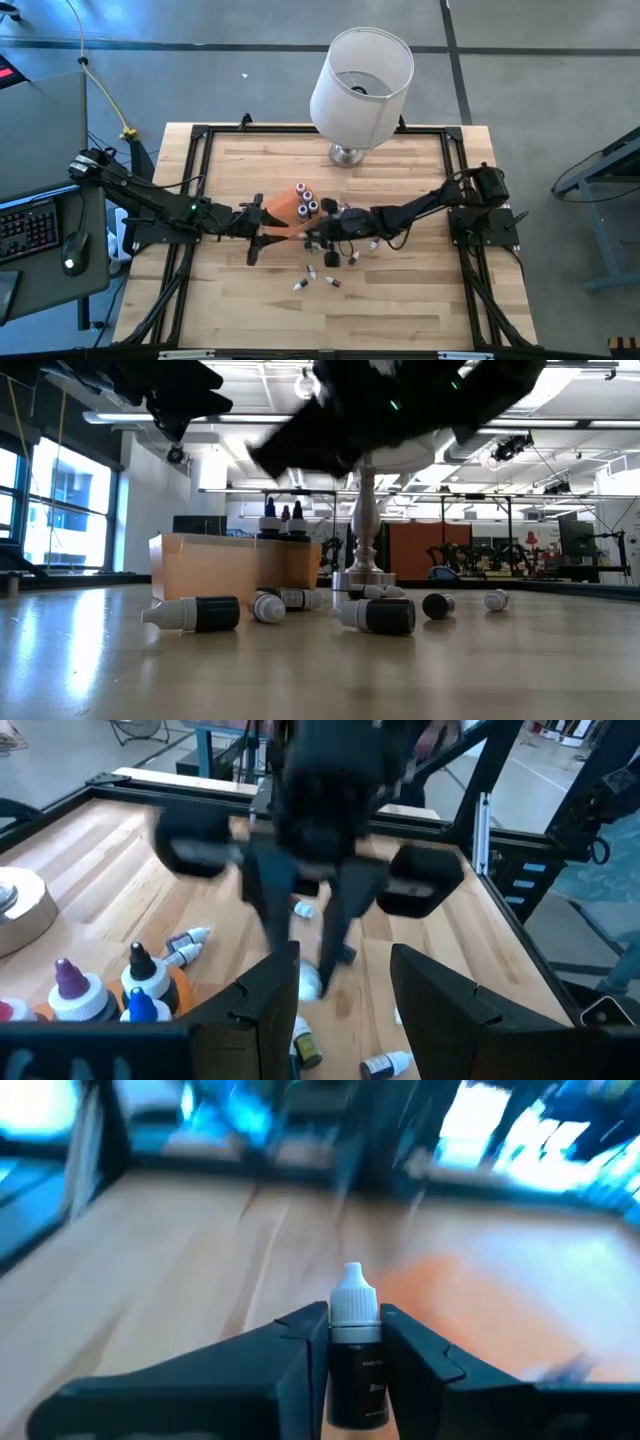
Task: Pick & Place food coloring
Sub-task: Put the top small black food coloring bottle into the bin
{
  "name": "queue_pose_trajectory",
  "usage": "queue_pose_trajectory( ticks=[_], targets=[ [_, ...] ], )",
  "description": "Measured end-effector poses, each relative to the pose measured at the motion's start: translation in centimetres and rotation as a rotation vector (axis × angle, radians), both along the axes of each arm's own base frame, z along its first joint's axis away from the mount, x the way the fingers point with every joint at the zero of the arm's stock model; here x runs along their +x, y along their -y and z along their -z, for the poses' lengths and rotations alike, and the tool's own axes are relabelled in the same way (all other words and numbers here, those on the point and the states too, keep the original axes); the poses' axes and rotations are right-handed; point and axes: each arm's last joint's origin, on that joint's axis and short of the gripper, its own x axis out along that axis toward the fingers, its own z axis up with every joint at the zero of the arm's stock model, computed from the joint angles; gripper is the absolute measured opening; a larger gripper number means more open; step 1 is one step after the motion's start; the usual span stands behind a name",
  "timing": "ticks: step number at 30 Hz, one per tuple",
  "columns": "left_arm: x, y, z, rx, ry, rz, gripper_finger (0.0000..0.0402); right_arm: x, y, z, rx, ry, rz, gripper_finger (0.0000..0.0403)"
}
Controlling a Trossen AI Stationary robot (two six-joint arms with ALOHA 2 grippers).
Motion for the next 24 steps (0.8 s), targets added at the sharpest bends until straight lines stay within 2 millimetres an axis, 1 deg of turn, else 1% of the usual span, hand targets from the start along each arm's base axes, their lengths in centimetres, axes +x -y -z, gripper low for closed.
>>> queue_pose_trajectory(
  ticks=[3,5,7,9,12,15,19,24],
  targets=[
    [0.0,0.0,-0.2,0.013,0.018,-0.004,0.0159,1.1,0.2,-1.6,-0.052,0.040,0.042,0.0069],
    [-0.2,-0.2,-0.5,0.051,0.039,-0.020,0.0159,2.0,0.4,-2.0,-0.070,0.031,0.075,0.0076],
    [-0.5,-0.4,-1.3,0.092,0.059,-0.058,0.0159,3.0,0.6,-2.3,-0.081,0.017,0.111,0.0083],
    [-1.0,-0.8,-2.3,0.123,0.077,-0.111,0.0159,3.8,0.6,-1.8,-0.098,-0.034,0.140,0.0085],
    [-2.1,-1.4,-3.9,0.158,0.083,-0.183,0.0159,4.9,0.6,0.0,-0.106,-0.135,0.172,0.0079],
    [-3.2,-1.9,-4.9,0.192,0.067,-0.235,0.0159,6.2,0.5,1.0,-0.126,-0.172,0.203,0.0074],
    [-4.2,-2.4,-5.2,0.199,0.061,-0.259,0.0159,7.9,0.5,2.0,-0.147,-0.211,0.211,0.0080],
    [-4.4,-2.5,-4.7,0.183,0.013,-0.259,0.0159,9.6,0.7,2.5,-0.238,-0.275,0.211,0.0090]
  ],
)
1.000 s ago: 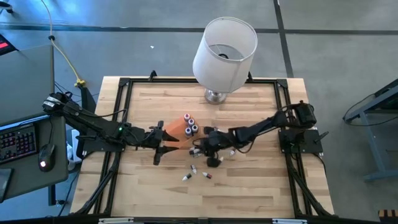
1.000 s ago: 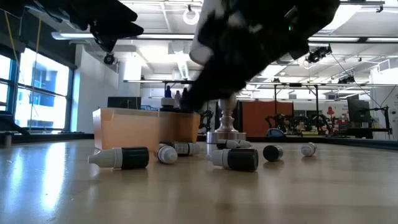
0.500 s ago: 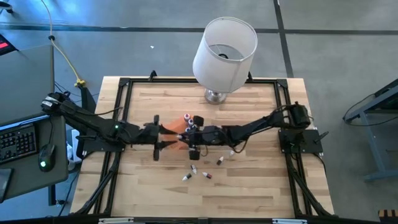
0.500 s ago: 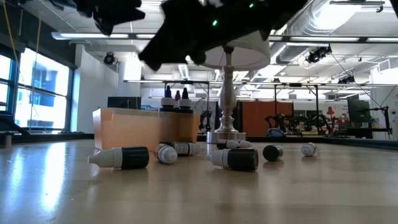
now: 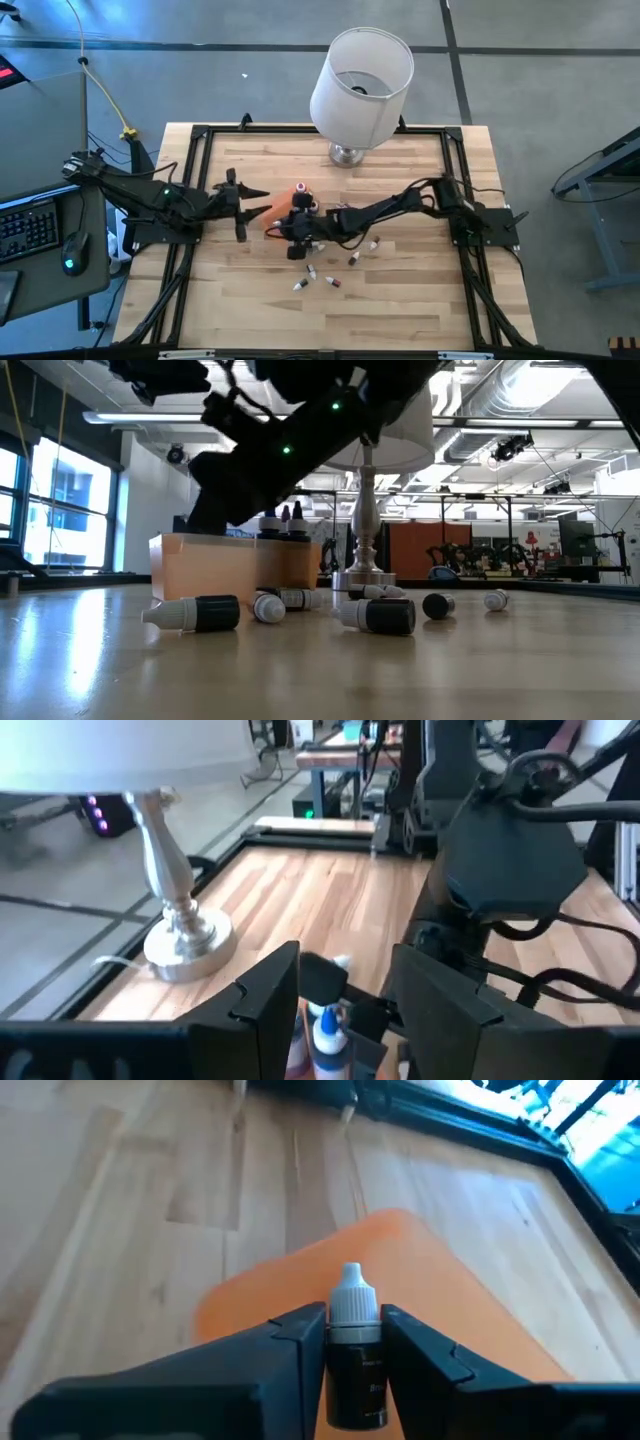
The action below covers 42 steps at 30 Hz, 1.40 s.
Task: Pick & Place food coloring
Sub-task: Put the top small black food coloring bottle into the bin, then put the bottom small green food coloring bottle into the bin
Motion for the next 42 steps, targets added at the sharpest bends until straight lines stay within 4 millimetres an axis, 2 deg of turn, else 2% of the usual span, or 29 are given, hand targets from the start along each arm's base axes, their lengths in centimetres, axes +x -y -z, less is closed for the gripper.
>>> queue_pose_trajectory(
  ticks=[3,7,13,17,23,27,33,38,42],
  targets=[
    [0.0,0.0,0.3,-0.005,-0.026,-0.003,0.0159,0.5,0.4,0.6,-0.007,-0.046,0.007,0.0092],
    [0.3,0.2,0.7,-0.023,-0.049,0.023,0.0159,0.7,0.5,0.3,0.014,-0.050,-0.015,0.0093],
    [0.7,0.7,1.0,-0.088,-0.075,0.141,0.0159,1.2,-1.3,-1.5,0.047,-0.015,-0.105,0.0094],
    [1.1,0.9,1.5,-0.097,-0.108,0.154,0.0159,1.2,-2.1,-1.9,-0.033,-0.021,-0.115,0.0097],
    [1.3,1.0,1.6,-0.101,-0.104,0.154,0.0159,0.9,-0.6,-1.4,-0.096,-0.080,0.019,0.0125],
    [1.5,1.1,1.7,-0.101,-0.111,0.157,0.0159,0.7,0.1,-1.1,-0.100,-0.124,0.041,0.0142],
    [1.7,1.3,1.9,-0.132,-0.126,0.202,0.0159,0.8,-2.6,-2.1,-0.142,-0.127,-0.063,0.0153],
    [2.3,1.9,2.8,-0.218,-0.190,0.284,0.0159,0.6,-5.7,-4.8,-0.283,-0.192,-0.079,0.0148],
    [3.3,2.6,4.0,-0.275,-0.261,0.345,0.0159,-0.9,-7.3,-6.8,-0.410,-0.356,-0.034,0.0140]
  ],
)
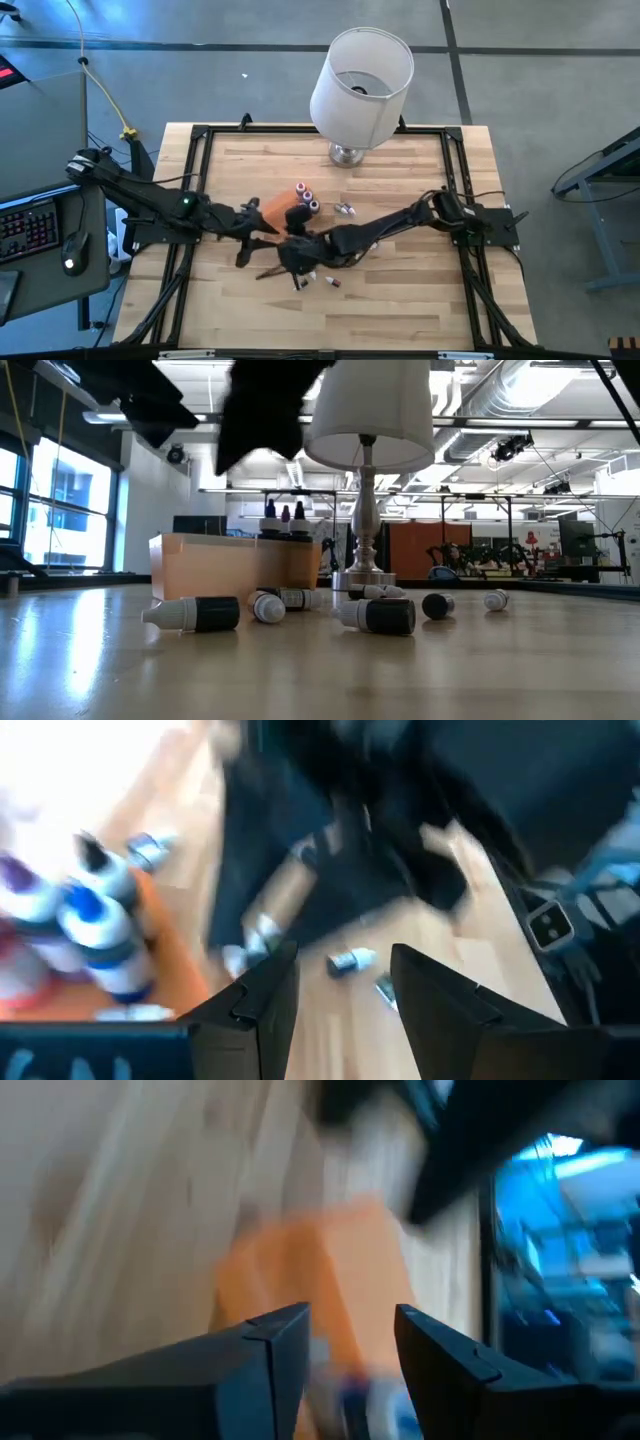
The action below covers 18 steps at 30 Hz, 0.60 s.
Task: Pick & Place food coloring
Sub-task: Put the bottom small green food coloring bottle into the bin
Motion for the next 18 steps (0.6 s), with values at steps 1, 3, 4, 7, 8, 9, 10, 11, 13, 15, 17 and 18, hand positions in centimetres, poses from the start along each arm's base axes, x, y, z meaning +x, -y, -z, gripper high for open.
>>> queue_pose_trajectory(
  ticks=[1,3,4,7,8,9,10,11,13,15,17,18],
  targets=[
    [0.3,0.3,0.3,-0.013,-0.014,0.013,0.0159,-0.6,-0.3,-0.3,-0.023,-0.046,0.024,0.0139],
    [1.0,1.2,1.1,-0.017,-0.033,0.036,0.0159,-1.7,-0.6,-0.8,-0.037,-0.125,0.081,0.0134],
    [1.4,1.7,1.5,-0.017,-0.034,0.053,0.0159,-2.4,-0.7,-1.1,-0.035,-0.167,0.110,0.0132],
    [2.2,3.4,2.6,0.002,-0.033,0.099,0.0159,-4.5,-0.4,-1.7,-0.009,-0.283,0.247,0.0126],
    [2.4,3.9,2.9,0.009,-0.026,0.095,0.0159,-5.1,-0.1,-1.8,-0.002,-0.303,0.313,0.0124],
    [2.6,4.3,3.2,0.015,-0.023,0.090,0.0159,-5.8,0.2,-1.8,-0.001,-0.314,0.385,0.0122],
    [2.8,4.7,3.5,0.020,-0.018,0.086,0.0159,-6.4,0.5,-1.9,-0.010,-0.318,0.446,0.0121],
    [2.9,5.1,3.8,0.022,-0.015,0.078,0.0159,-7.0,0.7,-1.8,-0.024,-0.323,0.493,0.0119],
    [3.2,5.8,4.3,0.004,-0.010,0.055,0.0159,-8.1,1.1,-1.4,-0.050,-0.331,0.539,0.0116],
    [3.4,6.4,4.9,-0.028,-0.017,0.041,0.0159,-9.3,1.3,-0.8,-0.048,-0.350,0.548,0.0114],
    [3.6,7.1,5.6,-0.062,-0.026,0.037,0.0159,-10.4,1.6,-0.2,0.005,-0.346,0.551,0.0114],
    [3.8,7.4,5.9,-0.079,-0.028,0.034,0.0159,-11.1,1.7,0.1,0.044,-0.337,0.549,0.0114]
  ],
)
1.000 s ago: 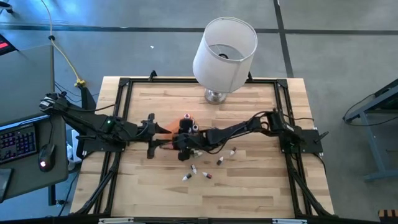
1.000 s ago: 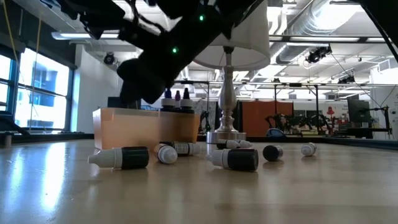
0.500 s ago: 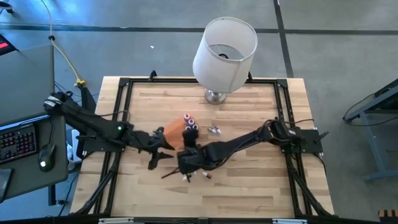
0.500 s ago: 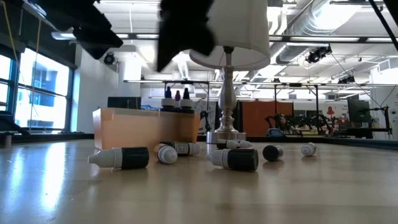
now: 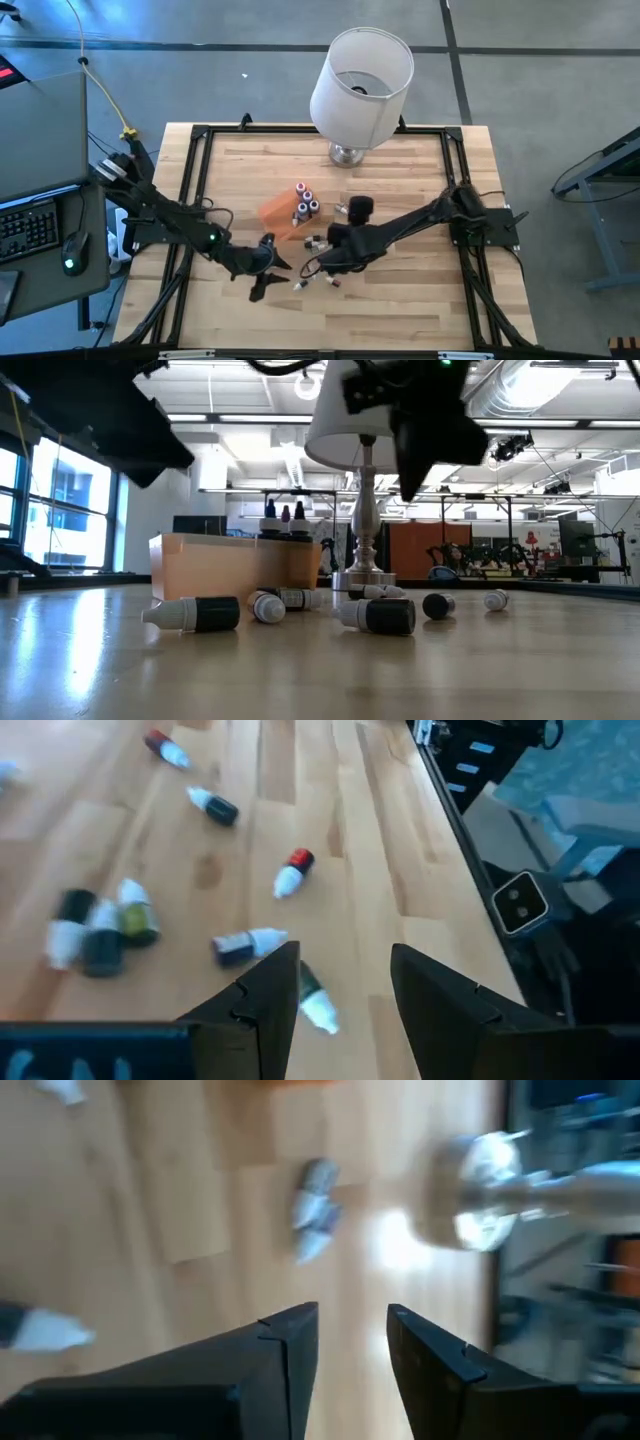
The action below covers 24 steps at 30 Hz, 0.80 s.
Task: Pick & Place food coloring
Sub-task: Put the bottom small green food coloring bottle into the bin
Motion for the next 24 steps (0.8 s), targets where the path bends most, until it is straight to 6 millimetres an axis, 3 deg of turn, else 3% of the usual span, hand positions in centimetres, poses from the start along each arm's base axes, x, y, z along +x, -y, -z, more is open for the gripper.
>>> queue_pose_trajectory(
  ticks=[4,15,24],
  targets=[
    [0.7,1.2,1.3,-0.044,-0.004,-0.015,0.0159,-2.2,0.5,1.5,0.173,0.133,-0.018,0.0114],
    [5.1,4.7,1.9,0.102,-0.167,-0.137,0.0159,-7.2,0.4,2.7,0.559,0.790,-0.327,0.0114],
    [6.1,5.3,3.5,0.045,-0.271,-0.290,0.0159,-10.6,1.6,4.7,0.627,1.105,-0.381,0.0114]
  ],
)
